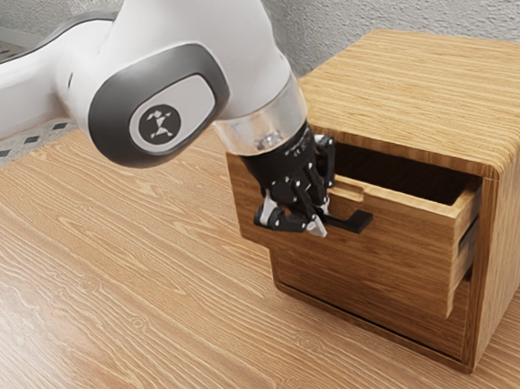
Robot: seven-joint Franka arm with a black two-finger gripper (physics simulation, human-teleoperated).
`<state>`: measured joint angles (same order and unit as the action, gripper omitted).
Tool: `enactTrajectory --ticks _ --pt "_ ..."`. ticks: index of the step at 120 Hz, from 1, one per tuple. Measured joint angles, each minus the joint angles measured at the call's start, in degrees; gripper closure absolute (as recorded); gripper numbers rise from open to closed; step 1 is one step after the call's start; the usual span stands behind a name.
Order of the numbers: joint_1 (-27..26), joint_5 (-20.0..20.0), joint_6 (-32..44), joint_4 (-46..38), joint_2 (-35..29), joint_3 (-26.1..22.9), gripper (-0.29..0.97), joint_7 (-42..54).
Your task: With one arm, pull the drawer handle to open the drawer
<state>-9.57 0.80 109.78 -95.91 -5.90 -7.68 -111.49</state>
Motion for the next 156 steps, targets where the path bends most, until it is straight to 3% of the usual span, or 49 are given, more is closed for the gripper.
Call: enactTrajectory --ticks 34,156 --pt "-2.98 -0.02 0.4 -6.33 -6.03 0.85 0.76 0.11" --pt "-3.29 -0.27 1.37 -19.97 -20.46 0.5 0.77 0.46"
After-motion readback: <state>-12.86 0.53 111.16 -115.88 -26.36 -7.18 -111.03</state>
